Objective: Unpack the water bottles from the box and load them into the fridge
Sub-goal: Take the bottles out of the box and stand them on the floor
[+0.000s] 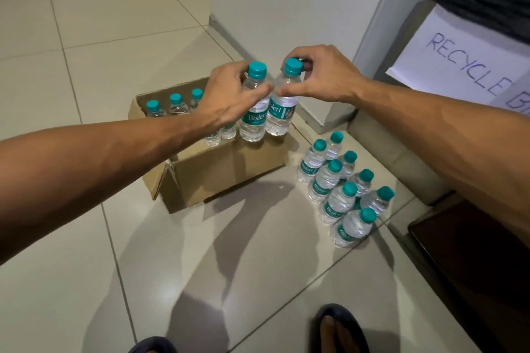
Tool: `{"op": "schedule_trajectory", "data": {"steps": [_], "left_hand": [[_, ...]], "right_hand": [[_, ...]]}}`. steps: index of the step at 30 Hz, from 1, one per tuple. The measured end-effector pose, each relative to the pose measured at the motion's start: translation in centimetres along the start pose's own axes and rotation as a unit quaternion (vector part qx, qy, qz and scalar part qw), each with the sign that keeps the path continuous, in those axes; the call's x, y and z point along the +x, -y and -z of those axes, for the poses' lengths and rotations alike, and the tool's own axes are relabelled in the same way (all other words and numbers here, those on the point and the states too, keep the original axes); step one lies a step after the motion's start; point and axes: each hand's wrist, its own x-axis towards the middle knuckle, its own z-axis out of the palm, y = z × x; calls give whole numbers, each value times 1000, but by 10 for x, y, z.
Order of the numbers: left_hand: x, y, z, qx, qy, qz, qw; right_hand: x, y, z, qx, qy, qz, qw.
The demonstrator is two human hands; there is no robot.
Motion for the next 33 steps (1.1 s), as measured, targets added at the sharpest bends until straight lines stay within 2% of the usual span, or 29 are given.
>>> {"op": "schedule_trajectory", "data": {"steps": [6,10,18,26,33], "left_hand": [[-8,-15,-30,8,83,-19,996],[-18,-9,-47,24,122,-41,991],[-35,11,-73,32,188,8,982],[-44,23,-87,48,242,35,968],[-53,31,-101,38,249,68,965]], "right_hand": [[-25,-29,4,5,45,-9,999],[-34,-43,-5,20,105,-17,994],[-29,-65,-37,-37,250,2,968],[-24,-73,-65,-95,323,28,941],[-19,-71,-82,-186,378,89,902]]}}
